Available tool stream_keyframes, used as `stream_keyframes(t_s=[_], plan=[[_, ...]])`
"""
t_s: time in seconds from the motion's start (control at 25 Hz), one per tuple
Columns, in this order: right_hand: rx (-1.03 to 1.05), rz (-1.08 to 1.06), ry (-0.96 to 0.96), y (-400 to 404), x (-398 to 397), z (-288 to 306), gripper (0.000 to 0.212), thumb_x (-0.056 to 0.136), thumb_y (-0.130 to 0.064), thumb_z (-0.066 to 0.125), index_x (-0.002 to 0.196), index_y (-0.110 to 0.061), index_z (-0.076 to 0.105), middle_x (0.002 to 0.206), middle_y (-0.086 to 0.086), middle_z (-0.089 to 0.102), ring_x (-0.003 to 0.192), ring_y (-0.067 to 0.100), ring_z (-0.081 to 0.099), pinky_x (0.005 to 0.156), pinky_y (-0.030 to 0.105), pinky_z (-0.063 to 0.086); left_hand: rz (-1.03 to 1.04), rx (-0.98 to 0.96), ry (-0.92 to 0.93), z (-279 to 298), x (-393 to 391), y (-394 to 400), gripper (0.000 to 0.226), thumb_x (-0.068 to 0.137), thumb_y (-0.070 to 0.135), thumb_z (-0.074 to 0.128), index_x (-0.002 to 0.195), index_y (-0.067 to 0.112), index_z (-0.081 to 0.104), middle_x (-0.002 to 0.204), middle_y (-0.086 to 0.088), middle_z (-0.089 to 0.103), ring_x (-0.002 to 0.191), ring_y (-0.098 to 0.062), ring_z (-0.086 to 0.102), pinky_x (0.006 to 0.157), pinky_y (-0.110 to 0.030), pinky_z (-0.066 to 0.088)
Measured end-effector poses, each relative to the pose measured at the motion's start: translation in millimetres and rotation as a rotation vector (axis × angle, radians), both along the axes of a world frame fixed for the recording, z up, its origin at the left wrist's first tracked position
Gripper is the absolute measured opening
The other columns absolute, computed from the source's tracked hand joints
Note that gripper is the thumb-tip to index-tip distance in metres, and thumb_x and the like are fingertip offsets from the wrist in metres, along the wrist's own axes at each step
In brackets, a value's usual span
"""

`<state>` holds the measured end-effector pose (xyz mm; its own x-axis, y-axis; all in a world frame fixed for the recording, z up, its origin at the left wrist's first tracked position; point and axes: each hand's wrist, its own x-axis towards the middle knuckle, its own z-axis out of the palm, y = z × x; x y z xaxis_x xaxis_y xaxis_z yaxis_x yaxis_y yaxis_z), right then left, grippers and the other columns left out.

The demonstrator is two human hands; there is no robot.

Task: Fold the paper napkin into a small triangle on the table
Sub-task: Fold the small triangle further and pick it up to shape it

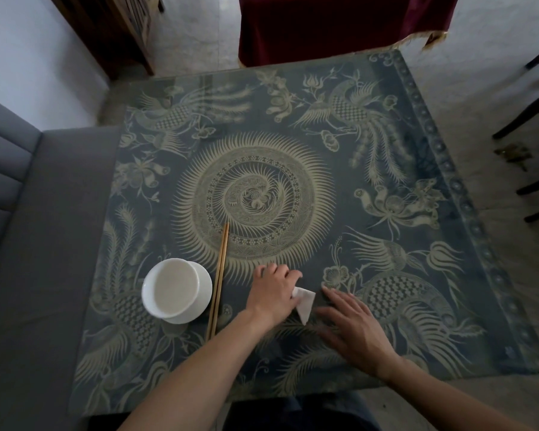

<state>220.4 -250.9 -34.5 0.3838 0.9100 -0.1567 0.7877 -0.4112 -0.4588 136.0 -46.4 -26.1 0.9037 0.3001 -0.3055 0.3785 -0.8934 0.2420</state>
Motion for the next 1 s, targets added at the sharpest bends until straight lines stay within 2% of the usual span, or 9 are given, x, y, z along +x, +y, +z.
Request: stream_keyframes(t_s=[0.12,0.28,0.44,0.52,0.6,0.76,0.88,0.96,1.0], plan=[[0.008,-0.317,0.13,19.9,-1.8,5.3,0.048,0.088,-0.049,0.057,0.131,-0.027,0.055,0.132,-0.006,0.058,0.121,0.018,0.051,0.095,0.036,0.044,0.019,-0.041,0.071,1.3,7.7,5.8,0.027,0.088,0.044,0.06,0.109,0.027,0.057,0.113,0.0,0.052,0.113,-0.024,0.041,0.093,-0.042,0.029],[-0.096,-0.431,0.323,50.3,-1.4,9.0,0.06,0.082,-0.043,0.071,0.136,-0.026,0.052,0.124,-0.005,0.052,0.113,0.015,0.049,0.093,0.034,0.048,0.058,-0.144,0.117,-0.8,7.0,9.3,0.022,0.084,0.043,0.065,0.095,0.026,0.058,0.108,0.0,0.05,0.11,-0.023,0.04,0.091,-0.043,0.031],[-0.125,-0.429,0.455,68.8,5.5,10.5,0.024,0.079,-0.039,0.075,0.1,-0.028,0.071,0.086,-0.012,0.063,0.081,0.008,0.061,0.069,0.023,0.049,0.168,-0.475,0.096,5.6,0.5,17.9,0.019,0.081,0.04,0.071,0.085,0.028,0.058,0.087,0.007,0.063,0.086,-0.016,0.06,0.076,-0.035,0.045],[-0.147,-0.454,0.52,73.0,8.8,11.3,0.011,0.078,-0.035,0.076,0.085,-0.03,0.07,0.07,-0.01,0.064,0.066,0.002,0.06,0.057,0.016,0.045,0.242,-0.648,0.064,8.1,-4.9,25.7,0.015,0.081,0.034,0.075,0.082,0.029,0.061,0.08,0.01,0.063,0.075,-0.008,0.06,0.064,-0.025,0.046],[-0.139,-0.504,0.619,78.9,9.7,11.8,0.01,0.079,-0.03,0.078,0.076,-0.028,0.068,0.064,-0.007,0.065,0.055,-0.002,0.058,0.049,0.014,0.044,0.316,-0.747,0.012,11.9,-12.4,33.1,0.013,0.083,0.027,0.074,0.082,0.032,0.062,0.079,0.012,0.064,0.072,-0.004,0.06,0.062,-0.02,0.045],[-0.066,-0.605,1.013,99.2,7.6,22.6,0.016,0.081,-0.022,0.077,0.089,-0.01,0.069,0.078,0.01,0.067,0.061,0.011,0.061,0.059,0.027,0.051,0.504,-0.871,-0.113,17.0,-25.3,47.3,0.015,0.087,0.009,0.07,0.088,0.023,0.066,0.083,0.005,0.065,0.079,-0.01,0.059,0.076,-0.029,0.049],[-0.075,-0.635,1.449,117.0,0.0,32.7,0.03,0.093,-0.038,0.062,0.094,-0.007,0.063,0.09,0.022,0.061,0.079,0.029,0.057,0.074,0.038,0.044,0.603,-0.925,-0.206,23.6,-38.2,57.9,0.027,0.086,-0.003,0.066,0.081,0.024,0.067,0.075,0.006,0.063,0.072,-0.004,0.056,0.07,-0.017,0.046],[-0.109,-0.673,1.611,128.4,-5.3,38.9,0.035,0.098,-0.042,0.051,0.089,-0.01,0.063,0.088,0.021,0.064,0.082,0.031,0.06,0.078,0.04,0.048,0.618,-0.939,-0.251,31.2,-46.8,64.2,0.028,0.085,-0.009,0.063,0.081,0.018,0.069,0.075,0.005,0.063,0.067,0.003,0.055,0.068,-0.012,0.043],[-0.086,-0.672,1.642,133.4,-8.1,40.4,0.028,0.095,-0.035,0.056,0.091,-0.008,0.061,0.084,0.02,0.062,0.077,0.029,0.061,0.074,0.039,0.05,0.606,-0.942,-0.271,35.5,-50.5,66.8,0.027,0.084,-0.01,0.063,0.083,0.016,0.07,0.077,0.003,0.064,0.068,0.004,0.055,0.069,-0.011,0.043]])
